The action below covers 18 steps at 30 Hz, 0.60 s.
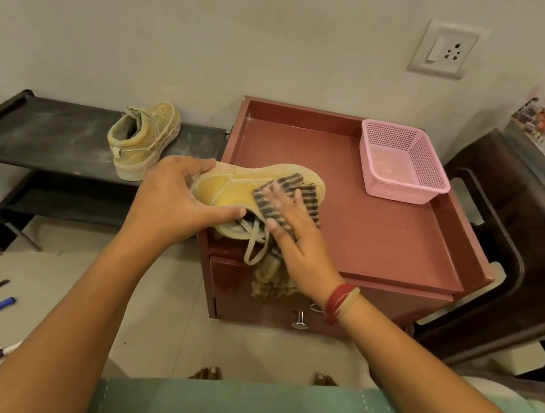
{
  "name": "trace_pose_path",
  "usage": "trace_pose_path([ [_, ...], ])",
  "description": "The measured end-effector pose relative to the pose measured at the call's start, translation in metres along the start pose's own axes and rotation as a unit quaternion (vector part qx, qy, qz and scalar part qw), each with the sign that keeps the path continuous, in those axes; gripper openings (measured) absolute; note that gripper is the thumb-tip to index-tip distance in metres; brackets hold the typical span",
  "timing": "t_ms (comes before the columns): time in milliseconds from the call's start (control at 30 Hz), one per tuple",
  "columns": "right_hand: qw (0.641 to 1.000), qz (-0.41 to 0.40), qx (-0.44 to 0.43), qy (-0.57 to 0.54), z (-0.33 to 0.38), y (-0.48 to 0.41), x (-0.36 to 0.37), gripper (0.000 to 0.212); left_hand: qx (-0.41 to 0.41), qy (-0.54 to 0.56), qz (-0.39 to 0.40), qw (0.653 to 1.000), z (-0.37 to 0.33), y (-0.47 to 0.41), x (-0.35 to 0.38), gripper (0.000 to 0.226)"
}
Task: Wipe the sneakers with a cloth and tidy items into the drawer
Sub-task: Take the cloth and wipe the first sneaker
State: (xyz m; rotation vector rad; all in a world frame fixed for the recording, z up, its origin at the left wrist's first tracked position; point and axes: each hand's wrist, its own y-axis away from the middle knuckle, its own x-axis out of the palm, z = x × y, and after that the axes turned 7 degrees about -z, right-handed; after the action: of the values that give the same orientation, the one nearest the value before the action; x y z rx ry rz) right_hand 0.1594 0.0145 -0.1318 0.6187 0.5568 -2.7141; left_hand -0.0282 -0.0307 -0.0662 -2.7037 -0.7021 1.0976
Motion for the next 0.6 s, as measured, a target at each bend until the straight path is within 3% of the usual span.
trace_pose_path([
  [67, 0.996, 0.05, -0.057, -0.039, 0.005, 0.01, 0.004, 0.043, -0.001, -0.002, -0.002, 1.0, 0.003, -0.001, 0.002, 0.084],
  [133, 0.996, 0.052, -0.076, 0.004, -0.007, 0.004, -0.005, 0.043, -0.007, -0.005, -0.002, 1.0, 0.004, -0.002, 0.002, 0.085],
  [233, 0.992, -0.033, -0.039, 0.118, -0.03, -0.016, -0.02, 0.042, -0.005, -0.021, -0.01, 1.0, 0.003, -0.001, 0.004, 0.086],
  [367, 0.985, -0.172, 0.034, 0.011, -0.021, -0.032, -0.021, 0.046, 0.051, -0.074, -0.006, 0.996, 0.003, 0.002, 0.007, 0.088],
  [433, 0.991, -0.136, -0.005, -0.006, -0.001, -0.032, -0.014, 0.049, 0.079, -0.101, -0.002, 0.992, 0.002, 0.004, 0.008, 0.091],
  [533, 0.988, 0.001, -0.128, 0.091, 0.014, -0.022, 0.001, 0.042, 0.109, -0.108, -0.007, 0.988, 0.004, 0.005, 0.008, 0.091],
  [600, 0.984, -0.004, -0.125, 0.126, 0.009, -0.024, -0.001, 0.042, 0.121, -0.12, -0.003, 0.985, 0.008, 0.006, 0.008, 0.094],
])
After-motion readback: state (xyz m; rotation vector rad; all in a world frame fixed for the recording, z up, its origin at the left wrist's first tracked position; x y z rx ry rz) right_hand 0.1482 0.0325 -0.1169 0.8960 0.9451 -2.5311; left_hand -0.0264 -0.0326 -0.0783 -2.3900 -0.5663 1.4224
